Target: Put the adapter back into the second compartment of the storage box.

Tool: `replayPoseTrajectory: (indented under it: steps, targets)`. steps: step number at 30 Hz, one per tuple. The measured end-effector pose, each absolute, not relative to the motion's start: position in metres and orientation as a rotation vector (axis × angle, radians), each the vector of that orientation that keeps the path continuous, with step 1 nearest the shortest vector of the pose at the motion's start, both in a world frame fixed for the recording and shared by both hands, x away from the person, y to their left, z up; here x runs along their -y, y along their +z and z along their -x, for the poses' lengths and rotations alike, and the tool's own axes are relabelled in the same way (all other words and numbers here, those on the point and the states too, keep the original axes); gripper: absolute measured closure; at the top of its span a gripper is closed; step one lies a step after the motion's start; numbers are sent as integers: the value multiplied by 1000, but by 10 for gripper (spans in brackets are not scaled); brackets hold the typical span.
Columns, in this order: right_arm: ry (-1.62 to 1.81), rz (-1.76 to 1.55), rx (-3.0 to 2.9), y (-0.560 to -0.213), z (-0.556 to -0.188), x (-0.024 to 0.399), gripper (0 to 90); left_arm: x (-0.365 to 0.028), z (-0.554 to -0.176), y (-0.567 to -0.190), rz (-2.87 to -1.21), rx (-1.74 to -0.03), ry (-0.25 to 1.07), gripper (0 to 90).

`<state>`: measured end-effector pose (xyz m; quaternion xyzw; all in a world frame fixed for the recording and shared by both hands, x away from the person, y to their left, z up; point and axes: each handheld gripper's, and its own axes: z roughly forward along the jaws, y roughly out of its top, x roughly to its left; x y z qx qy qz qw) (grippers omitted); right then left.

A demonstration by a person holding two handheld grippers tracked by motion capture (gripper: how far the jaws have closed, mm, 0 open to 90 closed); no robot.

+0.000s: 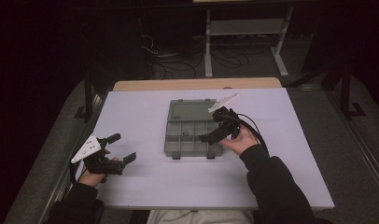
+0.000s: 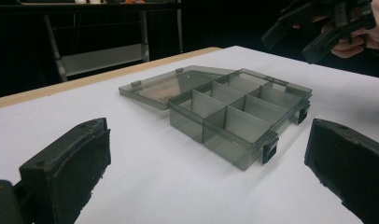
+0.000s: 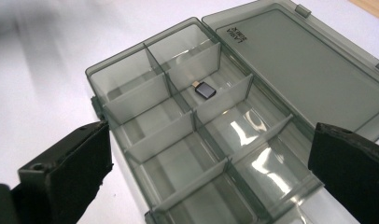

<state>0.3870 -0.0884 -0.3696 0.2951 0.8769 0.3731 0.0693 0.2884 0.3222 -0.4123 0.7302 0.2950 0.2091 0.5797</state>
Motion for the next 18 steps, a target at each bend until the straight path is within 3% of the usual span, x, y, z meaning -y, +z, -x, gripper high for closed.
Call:
replayPoseTrajectory:
  steps: [18]
  targets:
    - [1198,-934,-2567,-372,-370,124,0,-322,-288,-412,-1708,-695,493,0]
